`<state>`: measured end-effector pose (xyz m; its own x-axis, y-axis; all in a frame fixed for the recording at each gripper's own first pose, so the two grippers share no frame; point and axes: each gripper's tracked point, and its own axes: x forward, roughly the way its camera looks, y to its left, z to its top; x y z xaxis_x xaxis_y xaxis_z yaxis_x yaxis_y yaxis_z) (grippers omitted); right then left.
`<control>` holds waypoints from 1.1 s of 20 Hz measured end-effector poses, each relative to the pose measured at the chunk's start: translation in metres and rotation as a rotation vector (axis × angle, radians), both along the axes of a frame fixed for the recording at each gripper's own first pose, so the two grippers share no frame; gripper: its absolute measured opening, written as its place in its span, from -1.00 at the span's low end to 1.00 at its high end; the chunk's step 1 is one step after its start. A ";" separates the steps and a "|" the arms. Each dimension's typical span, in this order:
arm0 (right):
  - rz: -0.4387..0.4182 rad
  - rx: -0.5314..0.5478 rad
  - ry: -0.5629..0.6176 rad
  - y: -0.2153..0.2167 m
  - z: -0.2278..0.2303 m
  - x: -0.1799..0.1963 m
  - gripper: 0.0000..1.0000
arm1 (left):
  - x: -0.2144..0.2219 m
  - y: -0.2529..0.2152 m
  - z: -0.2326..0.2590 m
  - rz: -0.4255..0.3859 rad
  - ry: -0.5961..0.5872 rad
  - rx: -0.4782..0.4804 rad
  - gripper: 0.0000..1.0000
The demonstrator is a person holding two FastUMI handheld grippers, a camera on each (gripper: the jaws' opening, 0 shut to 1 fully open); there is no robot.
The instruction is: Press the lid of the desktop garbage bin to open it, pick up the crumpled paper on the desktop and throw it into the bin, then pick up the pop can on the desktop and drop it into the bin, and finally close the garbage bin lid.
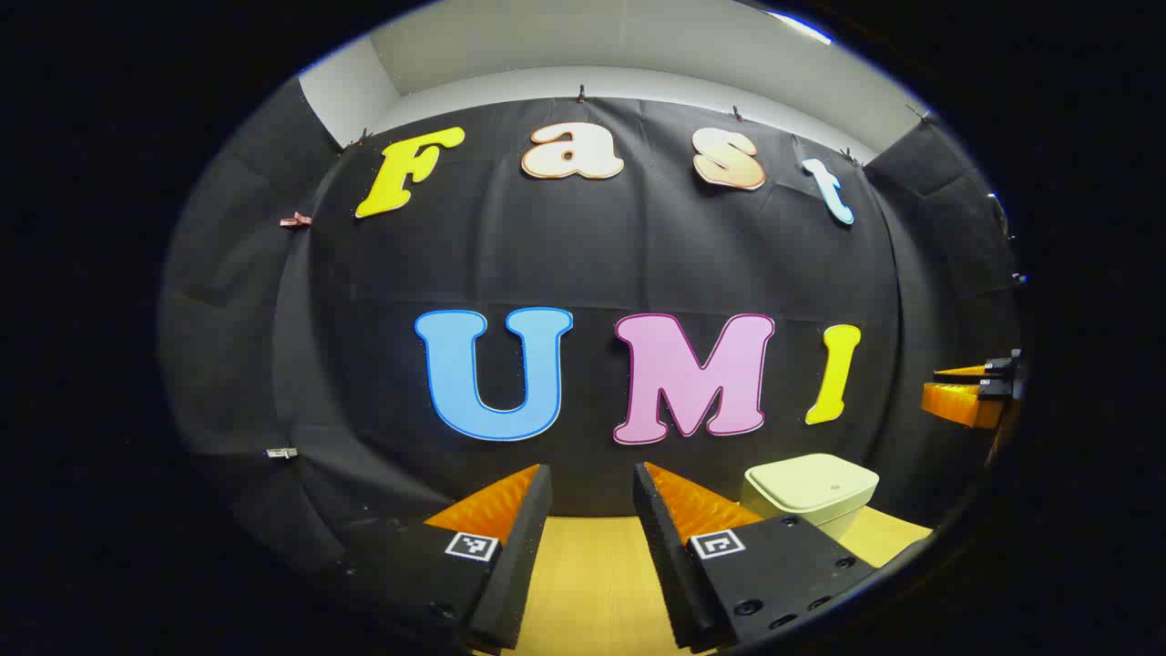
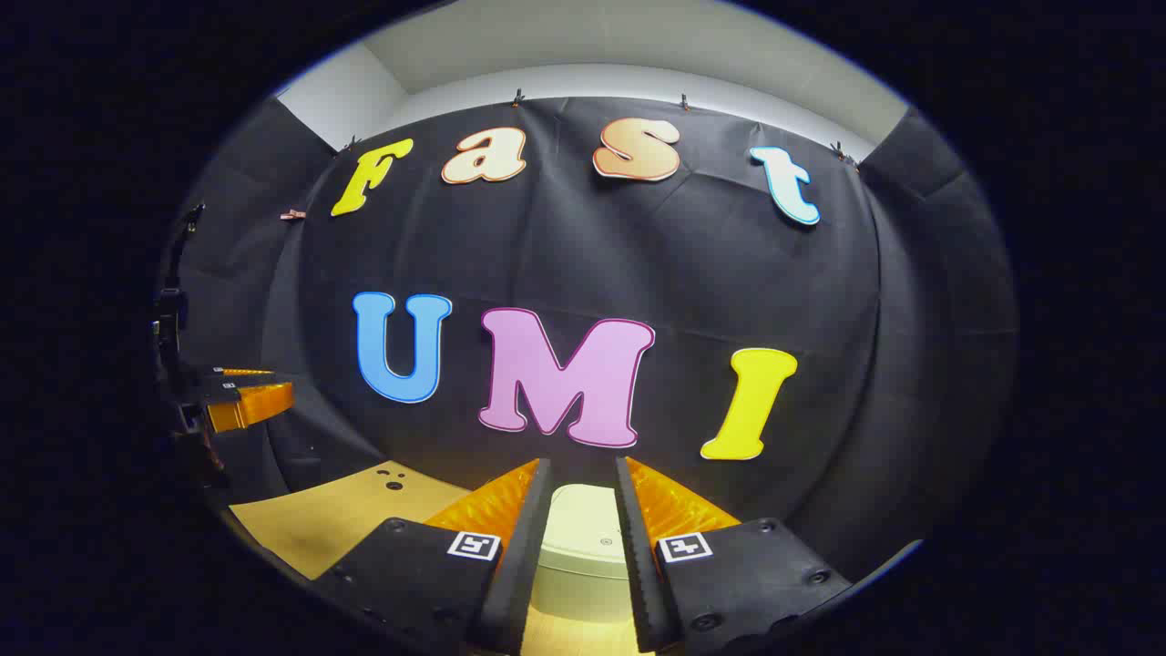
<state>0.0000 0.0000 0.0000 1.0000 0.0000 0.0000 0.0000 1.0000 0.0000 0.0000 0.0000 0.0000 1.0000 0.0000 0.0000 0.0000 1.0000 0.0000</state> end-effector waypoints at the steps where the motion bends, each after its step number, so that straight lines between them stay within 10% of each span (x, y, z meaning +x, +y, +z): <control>1: 0.001 -0.003 -0.001 0.000 0.001 -0.001 -0.03 | -0.001 0.002 0.001 0.003 0.000 0.001 0.24; 22: -0.014 0.019 0.015 -0.003 0.009 0.017 -0.02 | 0.017 -0.005 0.006 -0.033 -0.020 0.006 0.24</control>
